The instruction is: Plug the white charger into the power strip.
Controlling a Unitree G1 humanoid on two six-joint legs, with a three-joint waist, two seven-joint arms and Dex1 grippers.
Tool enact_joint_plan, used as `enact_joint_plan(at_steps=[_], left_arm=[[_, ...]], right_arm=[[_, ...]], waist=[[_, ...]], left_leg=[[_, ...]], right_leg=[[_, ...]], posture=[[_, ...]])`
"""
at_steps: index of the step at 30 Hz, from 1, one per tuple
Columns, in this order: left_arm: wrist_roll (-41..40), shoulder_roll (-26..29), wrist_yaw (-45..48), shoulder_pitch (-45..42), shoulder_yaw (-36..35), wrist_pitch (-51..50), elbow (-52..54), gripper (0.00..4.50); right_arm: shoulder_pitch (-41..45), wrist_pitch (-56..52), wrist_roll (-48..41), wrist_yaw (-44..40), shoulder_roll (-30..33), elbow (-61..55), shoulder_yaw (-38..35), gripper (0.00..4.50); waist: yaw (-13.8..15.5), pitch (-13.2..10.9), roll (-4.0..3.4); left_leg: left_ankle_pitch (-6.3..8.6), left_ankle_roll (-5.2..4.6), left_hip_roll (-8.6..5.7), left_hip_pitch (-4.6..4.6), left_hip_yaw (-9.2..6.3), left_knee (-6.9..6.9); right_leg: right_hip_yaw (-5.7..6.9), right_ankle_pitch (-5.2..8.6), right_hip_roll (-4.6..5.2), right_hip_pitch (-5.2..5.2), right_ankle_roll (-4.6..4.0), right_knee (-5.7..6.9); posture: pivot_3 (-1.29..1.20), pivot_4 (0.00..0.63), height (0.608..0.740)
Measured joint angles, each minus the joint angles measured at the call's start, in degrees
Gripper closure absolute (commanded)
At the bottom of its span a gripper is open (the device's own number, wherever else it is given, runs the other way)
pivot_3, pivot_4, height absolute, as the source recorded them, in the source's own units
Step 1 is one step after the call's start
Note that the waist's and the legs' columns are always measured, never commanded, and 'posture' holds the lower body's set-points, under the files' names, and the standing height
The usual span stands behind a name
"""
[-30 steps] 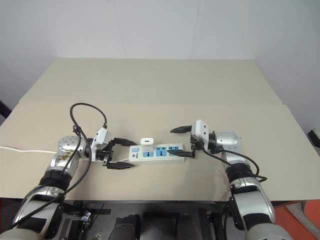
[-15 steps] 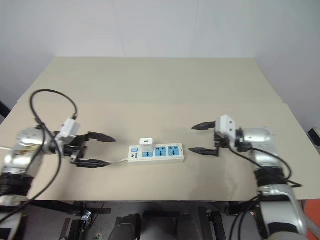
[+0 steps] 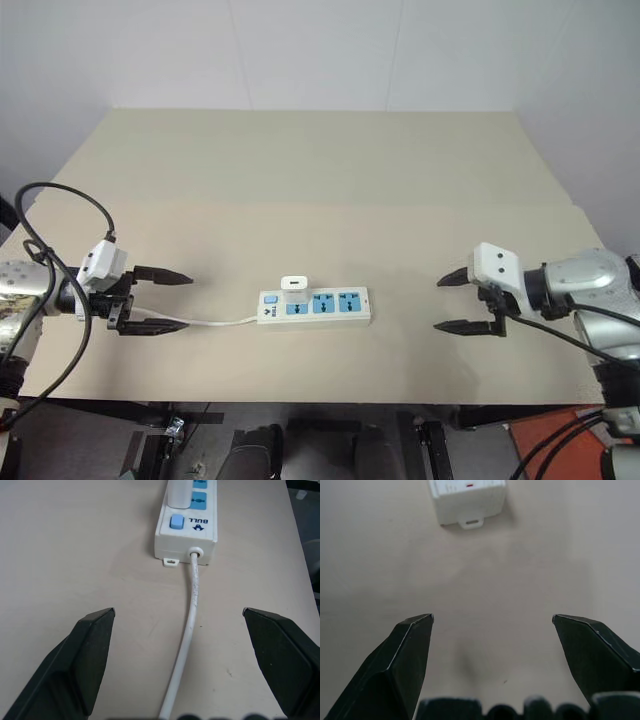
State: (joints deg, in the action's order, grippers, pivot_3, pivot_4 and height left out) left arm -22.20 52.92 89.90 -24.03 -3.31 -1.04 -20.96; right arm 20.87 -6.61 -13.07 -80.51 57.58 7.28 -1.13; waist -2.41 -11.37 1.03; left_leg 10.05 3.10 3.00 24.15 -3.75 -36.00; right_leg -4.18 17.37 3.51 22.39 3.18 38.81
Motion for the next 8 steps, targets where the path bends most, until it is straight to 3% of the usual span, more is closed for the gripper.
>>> enact_joint_plan(at_steps=[8], left_arm=[[-0.37,-1.00,-1.41,2.36,-0.11,-0.53,4.05,0.04]], right_arm=[[-6.58,-6.48,-0.64,6.18,0.87,-7.07,-2.27,0.00]], waist=[[-0.19,0.00,0.00]], left_leg=[[0.00,0.00,0.01,-0.01,0.00,-0.02]], right_leg=[[-0.02,0.06,-0.01,-0.01,0.11,0.01]], posture=[[0.00,0.150,0.740]])
